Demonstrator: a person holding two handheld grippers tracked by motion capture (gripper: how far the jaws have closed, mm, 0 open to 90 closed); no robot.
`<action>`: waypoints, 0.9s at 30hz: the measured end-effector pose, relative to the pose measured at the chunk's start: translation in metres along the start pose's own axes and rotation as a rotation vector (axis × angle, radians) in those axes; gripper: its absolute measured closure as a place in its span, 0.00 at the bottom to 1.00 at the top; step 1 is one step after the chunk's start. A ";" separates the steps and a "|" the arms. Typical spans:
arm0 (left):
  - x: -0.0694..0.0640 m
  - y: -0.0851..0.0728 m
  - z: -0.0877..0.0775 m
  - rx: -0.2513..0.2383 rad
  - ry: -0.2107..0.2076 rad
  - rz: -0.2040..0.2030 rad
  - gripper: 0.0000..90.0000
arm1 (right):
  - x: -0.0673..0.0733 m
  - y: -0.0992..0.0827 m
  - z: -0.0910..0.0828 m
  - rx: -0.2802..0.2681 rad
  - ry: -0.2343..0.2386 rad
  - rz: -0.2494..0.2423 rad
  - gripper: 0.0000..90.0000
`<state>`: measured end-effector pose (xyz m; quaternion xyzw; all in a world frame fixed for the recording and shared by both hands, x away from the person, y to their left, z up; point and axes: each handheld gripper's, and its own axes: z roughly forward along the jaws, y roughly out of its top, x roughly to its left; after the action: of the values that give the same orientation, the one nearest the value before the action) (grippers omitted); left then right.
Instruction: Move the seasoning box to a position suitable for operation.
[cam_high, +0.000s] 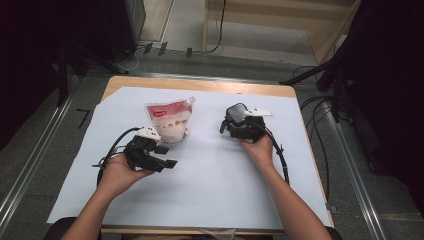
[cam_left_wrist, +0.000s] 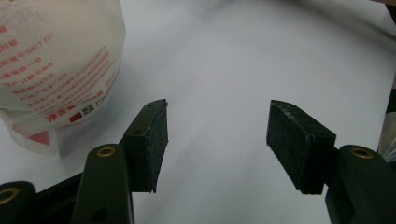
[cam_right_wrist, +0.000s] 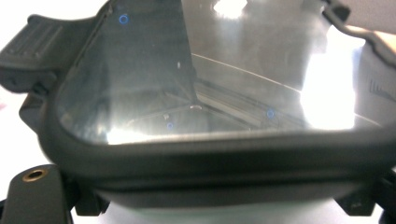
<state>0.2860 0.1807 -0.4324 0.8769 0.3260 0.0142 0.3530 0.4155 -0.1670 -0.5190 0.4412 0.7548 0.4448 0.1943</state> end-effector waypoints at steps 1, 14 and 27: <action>0.000 0.000 0.000 0.000 0.000 0.000 0.44 | 0.000 0.001 0.000 -0.011 0.001 -0.005 0.14; 0.001 -0.003 -0.001 -0.015 -0.002 -0.014 0.44 | 0.000 0.005 0.004 -0.046 -0.003 0.000 0.16; -0.001 0.003 0.005 -0.011 -0.015 0.010 0.43 | -0.004 0.012 -0.010 -0.039 0.003 0.036 0.17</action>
<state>0.2879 0.1753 -0.4338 0.8766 0.3186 0.0111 0.3604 0.4170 -0.1727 -0.5040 0.4503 0.7382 0.4636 0.1935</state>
